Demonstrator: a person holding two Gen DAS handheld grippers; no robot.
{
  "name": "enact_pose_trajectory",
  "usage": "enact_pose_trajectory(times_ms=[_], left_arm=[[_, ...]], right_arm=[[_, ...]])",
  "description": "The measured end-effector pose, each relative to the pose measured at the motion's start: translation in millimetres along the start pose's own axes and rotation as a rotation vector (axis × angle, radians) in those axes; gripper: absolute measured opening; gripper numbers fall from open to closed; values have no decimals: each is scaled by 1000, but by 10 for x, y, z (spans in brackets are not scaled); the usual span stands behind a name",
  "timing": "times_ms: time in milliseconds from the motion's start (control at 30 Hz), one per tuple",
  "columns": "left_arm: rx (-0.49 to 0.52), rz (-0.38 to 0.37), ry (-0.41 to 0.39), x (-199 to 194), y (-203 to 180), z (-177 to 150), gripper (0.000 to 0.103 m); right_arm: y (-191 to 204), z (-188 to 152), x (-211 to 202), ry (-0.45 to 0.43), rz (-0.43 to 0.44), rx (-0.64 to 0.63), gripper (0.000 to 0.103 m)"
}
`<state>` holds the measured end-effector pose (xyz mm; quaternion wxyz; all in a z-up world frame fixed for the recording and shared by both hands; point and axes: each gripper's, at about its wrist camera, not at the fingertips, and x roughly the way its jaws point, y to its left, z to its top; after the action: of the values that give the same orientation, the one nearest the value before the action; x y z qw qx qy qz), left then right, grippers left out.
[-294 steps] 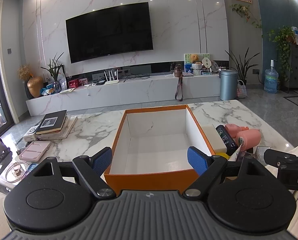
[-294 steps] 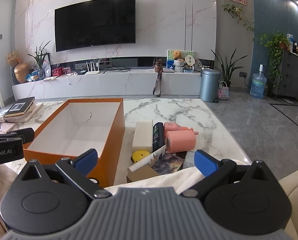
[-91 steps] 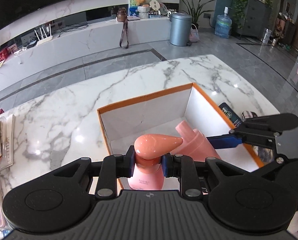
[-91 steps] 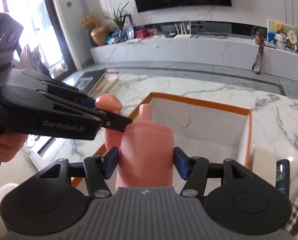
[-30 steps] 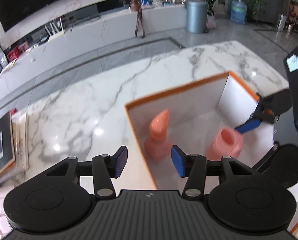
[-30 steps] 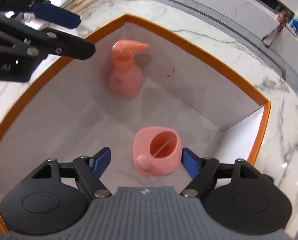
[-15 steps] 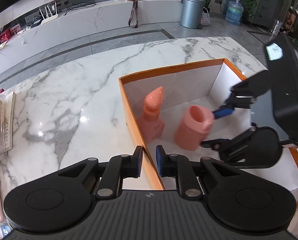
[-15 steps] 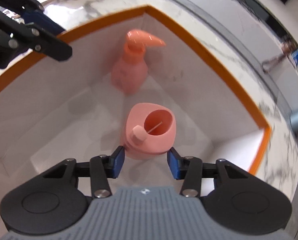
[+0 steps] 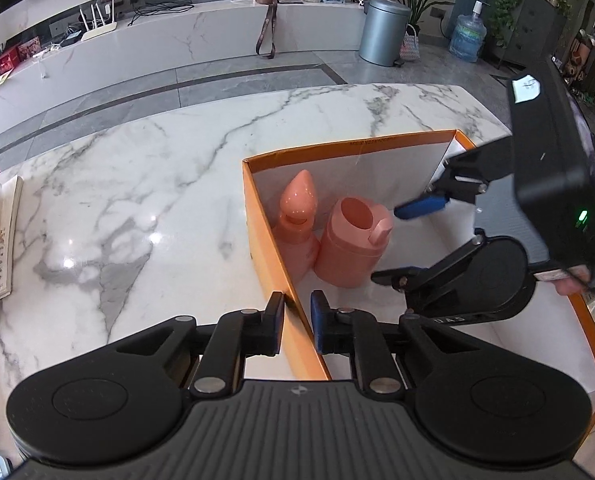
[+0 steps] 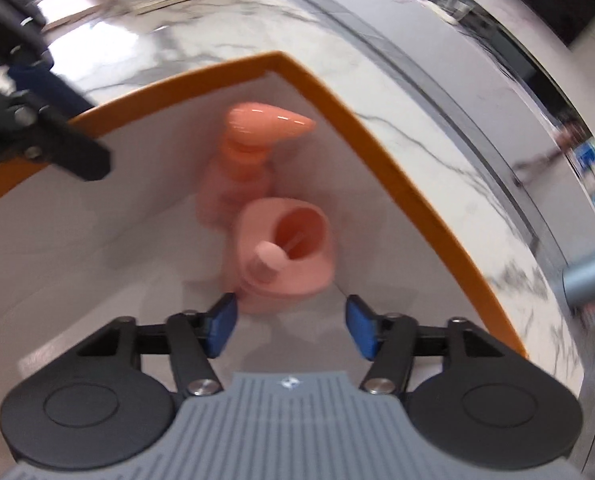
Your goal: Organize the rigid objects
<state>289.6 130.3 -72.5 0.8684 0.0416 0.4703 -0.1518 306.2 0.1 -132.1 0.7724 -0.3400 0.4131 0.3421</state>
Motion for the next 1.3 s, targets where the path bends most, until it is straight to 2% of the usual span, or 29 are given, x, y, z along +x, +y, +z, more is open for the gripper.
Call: enact_pose_trajectory(times_ms=[100,167,200,233,300,367,433,533,700,767,833,933,1100,1200,1300], left_arm=[[-1,0,1,10,-3,2,18],[2,3,2,8,-17,6,18],[4,8,3,5,-29,5,18],[8,12,5,6,-43,7,18],[14,17,8,2,-57,7,18],[14,17,9,9,-49,9,18],[10,17,7,11,-52,9,18],[12,20,6,13,-61,10,18],[7,13,3,-4,-41,10,16],[7,3,4,-8,-19,14,16],[24,-3,4,-21,-16,12,16],[40,-12,3,-44,-18,3,16],[46,-30,-1,-55,11,-7,16],[46,-34,-5,-53,34,-7,16],[34,-32,-8,-42,72,9,15]], right_arm=[[5,-85,-90,-13,62,119,57],[-84,-120,-77,-32,116,189,49],[-84,-130,-80,-39,140,221,48],[-86,-111,-76,-47,145,241,48],[-39,-79,-62,-69,92,238,47],[17,-78,-7,-68,51,241,38],[-77,-32,56,-55,67,282,28],[-224,-38,96,-20,132,376,25],[-187,-10,58,-13,151,390,27],[-110,-2,0,-23,203,399,22],[-20,28,-44,-52,219,374,15],[82,141,1,-95,204,324,11],[134,277,171,-144,177,321,5],[151,354,291,-140,168,327,0],[129,271,248,-170,179,314,0]])
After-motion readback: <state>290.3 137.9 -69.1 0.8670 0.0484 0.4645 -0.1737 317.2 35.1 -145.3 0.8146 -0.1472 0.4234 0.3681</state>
